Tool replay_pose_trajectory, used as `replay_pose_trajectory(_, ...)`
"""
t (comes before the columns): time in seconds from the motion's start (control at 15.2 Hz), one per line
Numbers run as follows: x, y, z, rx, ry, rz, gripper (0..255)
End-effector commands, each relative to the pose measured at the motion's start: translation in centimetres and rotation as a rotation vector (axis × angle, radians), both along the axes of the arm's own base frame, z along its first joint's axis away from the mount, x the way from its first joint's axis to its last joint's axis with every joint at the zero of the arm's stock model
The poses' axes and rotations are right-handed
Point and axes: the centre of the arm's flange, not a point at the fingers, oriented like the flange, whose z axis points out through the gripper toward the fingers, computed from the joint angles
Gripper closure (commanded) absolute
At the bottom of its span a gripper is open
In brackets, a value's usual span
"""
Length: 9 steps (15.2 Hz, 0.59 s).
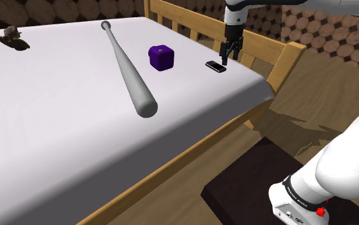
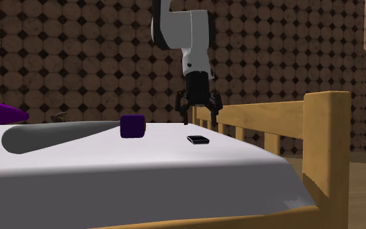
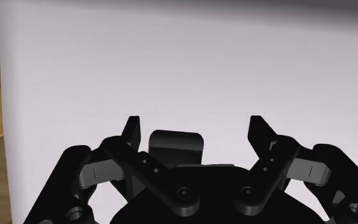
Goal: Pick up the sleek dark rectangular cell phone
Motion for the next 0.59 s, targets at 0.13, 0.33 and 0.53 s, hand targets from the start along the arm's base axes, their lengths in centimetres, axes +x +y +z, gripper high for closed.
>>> replay_pose_trajectory(0.13, 5.2, -0.5, -1.4, 0.009, 0.014, 0.035, 0)
replay_pose_trajectory(0.33, 8.5, -0.9, -2.2, 0.014, 0.023, 0.056, 0)
replay_pose_trajectory(0.53, 8.5, -0.9, -3.8, 0.014, 0.023, 0.056, 0)
